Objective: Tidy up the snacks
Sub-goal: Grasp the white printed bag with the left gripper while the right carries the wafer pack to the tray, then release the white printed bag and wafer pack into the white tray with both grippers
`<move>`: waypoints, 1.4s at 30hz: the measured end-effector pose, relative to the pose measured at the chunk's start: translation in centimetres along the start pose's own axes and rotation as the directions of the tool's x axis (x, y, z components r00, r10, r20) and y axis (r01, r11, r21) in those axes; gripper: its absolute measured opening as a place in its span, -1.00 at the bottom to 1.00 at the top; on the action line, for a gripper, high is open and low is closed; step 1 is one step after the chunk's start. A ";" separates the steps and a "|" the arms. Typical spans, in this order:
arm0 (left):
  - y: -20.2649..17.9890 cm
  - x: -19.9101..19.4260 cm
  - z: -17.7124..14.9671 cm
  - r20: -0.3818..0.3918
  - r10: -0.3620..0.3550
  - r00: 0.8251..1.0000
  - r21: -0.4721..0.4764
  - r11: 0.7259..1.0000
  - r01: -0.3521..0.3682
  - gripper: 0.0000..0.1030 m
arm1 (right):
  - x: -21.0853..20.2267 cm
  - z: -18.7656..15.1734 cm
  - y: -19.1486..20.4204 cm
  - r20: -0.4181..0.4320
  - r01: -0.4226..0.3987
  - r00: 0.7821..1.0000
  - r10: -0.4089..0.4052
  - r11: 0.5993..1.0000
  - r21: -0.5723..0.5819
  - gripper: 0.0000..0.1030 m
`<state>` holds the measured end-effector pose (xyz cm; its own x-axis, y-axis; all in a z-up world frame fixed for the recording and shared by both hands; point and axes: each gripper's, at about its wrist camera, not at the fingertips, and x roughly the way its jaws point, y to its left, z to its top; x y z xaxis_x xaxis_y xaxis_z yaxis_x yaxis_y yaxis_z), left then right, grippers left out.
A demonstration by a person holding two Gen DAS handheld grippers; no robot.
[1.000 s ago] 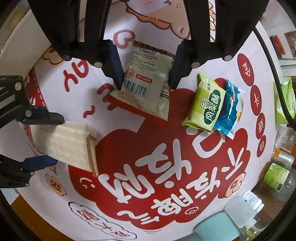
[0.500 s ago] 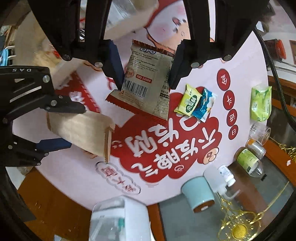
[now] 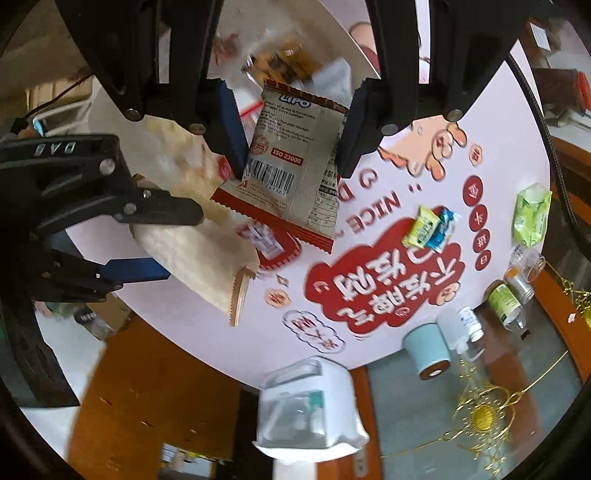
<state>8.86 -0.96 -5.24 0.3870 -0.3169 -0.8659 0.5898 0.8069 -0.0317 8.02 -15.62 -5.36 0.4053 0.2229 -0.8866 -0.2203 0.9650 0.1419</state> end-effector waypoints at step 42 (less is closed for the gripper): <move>-2.0 0.9 -9.7 -0.104 -0.067 0.992 -0.005 0.998 0.067 0.61 | 2.3 -4.0 6.4 -0.128 0.059 0.990 -0.052 0.997 0.054 0.22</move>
<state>1.11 1.99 -10.77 0.2709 -0.3169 -0.9090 0.6106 0.7865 -0.0922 3.97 -9.53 -8.26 0.2993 0.1529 -0.9418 -0.1478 0.9826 0.1125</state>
